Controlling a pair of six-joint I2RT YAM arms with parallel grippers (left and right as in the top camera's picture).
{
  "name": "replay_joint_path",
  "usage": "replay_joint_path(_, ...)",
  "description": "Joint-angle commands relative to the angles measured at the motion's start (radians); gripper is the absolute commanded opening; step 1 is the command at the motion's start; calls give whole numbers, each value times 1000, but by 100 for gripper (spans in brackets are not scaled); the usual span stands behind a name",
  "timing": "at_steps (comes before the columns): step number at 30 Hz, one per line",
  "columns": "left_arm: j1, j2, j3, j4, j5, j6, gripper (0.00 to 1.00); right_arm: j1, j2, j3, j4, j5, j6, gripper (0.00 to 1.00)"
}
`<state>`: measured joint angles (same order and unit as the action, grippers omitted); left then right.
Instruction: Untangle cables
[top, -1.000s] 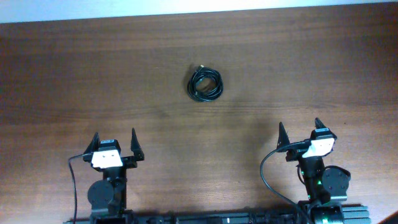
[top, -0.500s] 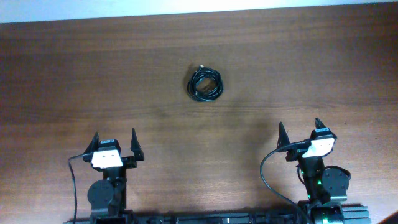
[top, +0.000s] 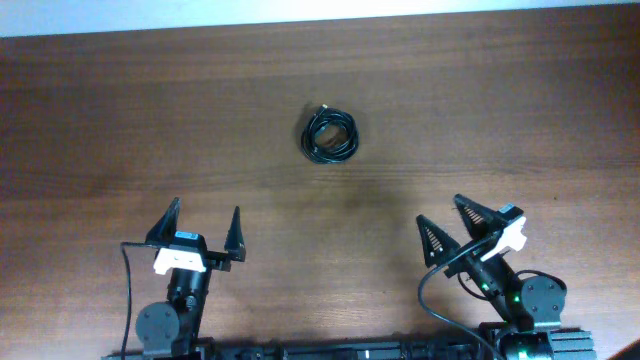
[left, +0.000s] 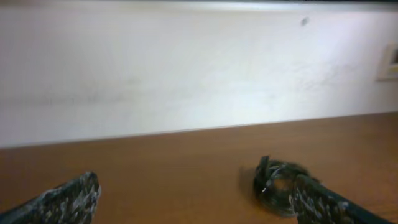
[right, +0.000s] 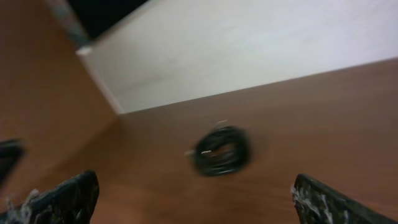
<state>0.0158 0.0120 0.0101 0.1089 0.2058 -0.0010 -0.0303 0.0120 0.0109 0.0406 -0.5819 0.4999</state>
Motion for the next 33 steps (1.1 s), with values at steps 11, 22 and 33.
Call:
replay_joint_path(11, -2, 957, 1138, -796, 127, 134, 99, -3, 290, 664, -566, 179, -261, 98)
replay_joint_path(22, -90, 1879, 1583, -1013, 591, -8, 99, 100, 1047, 1067, -1006, 5, -290, 100)
replay_joint_path(33, -349, 2118, 1582, -791, 74, -301, 86, 332, 1140, 1129, -1115, 212, -128, 100)
